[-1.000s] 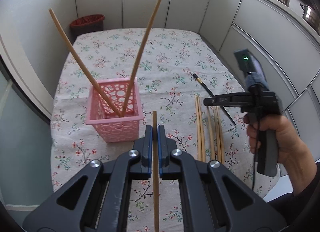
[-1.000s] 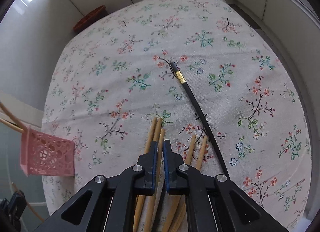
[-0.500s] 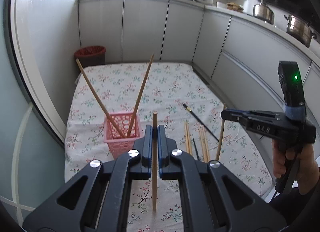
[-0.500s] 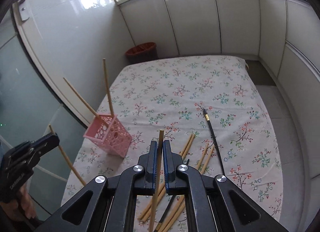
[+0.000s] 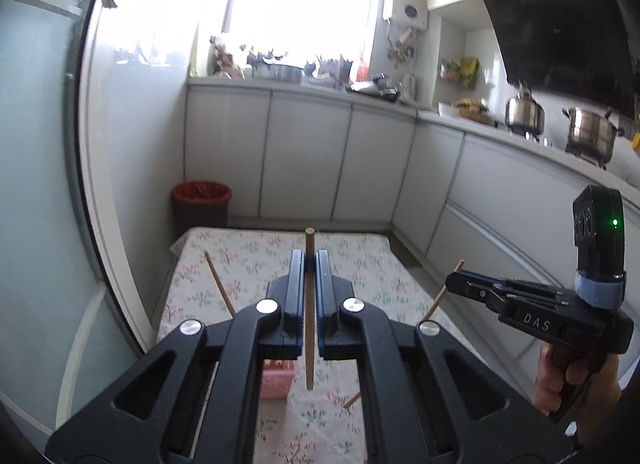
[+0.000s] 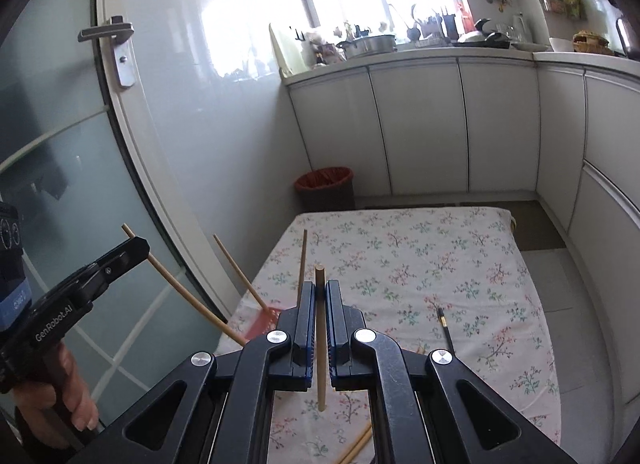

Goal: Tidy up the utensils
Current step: 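Carry the chopstick in the left tool over the pink holder and lower it in, then open both tools to release the chopsticks into the pink holder, then move both tools to the loose wooden chopsticks and lower the left tool, then close the left tool on one wooden chopstick while the right tool grasps another, then lift both held chopsticks and carry them over the pink holder, then lower the left tool's chopstick into the holder and open the left tool, then lower the right tool's chopstick into the holder and open the right tool, then move both tools back down to the loose wooden chopsticks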

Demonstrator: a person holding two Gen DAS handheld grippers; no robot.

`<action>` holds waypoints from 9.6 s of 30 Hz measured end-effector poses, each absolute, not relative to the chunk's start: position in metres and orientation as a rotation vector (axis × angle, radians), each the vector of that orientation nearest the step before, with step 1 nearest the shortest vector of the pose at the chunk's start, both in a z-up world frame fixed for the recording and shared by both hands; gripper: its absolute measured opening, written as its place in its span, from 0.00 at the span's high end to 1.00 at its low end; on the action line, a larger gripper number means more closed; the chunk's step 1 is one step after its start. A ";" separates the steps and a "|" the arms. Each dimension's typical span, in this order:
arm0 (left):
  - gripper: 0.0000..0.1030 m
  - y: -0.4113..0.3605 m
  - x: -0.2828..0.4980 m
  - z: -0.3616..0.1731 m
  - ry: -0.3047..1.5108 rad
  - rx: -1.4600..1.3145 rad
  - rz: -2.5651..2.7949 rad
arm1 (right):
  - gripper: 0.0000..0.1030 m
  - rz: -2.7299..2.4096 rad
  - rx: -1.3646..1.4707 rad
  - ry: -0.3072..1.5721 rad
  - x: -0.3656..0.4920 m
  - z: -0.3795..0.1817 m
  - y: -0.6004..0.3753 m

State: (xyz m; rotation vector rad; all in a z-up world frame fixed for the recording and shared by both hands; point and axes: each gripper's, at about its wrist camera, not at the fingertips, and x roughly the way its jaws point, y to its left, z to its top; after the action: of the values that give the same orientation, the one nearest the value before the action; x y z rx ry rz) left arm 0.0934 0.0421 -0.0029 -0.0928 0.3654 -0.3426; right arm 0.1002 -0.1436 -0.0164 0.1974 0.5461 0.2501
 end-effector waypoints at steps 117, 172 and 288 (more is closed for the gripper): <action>0.92 -0.165 0.239 -0.240 1.185 0.016 -0.380 | 0.30 -0.064 0.396 1.293 0.143 -0.238 -0.291; 0.95 -0.036 0.145 -0.126 0.945 0.045 -0.394 | 0.95 -0.110 0.356 1.262 0.222 -0.258 -0.222; 0.20 0.075 0.146 -0.088 0.730 -0.206 -0.189 | 0.40 0.196 0.390 0.534 0.164 -0.054 -0.140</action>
State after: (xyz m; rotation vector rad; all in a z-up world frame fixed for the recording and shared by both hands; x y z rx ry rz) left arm 0.1456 0.0750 -0.0878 -0.2057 0.7300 -0.1887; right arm 0.1641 -0.1404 -0.0543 0.3901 0.5342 0.1958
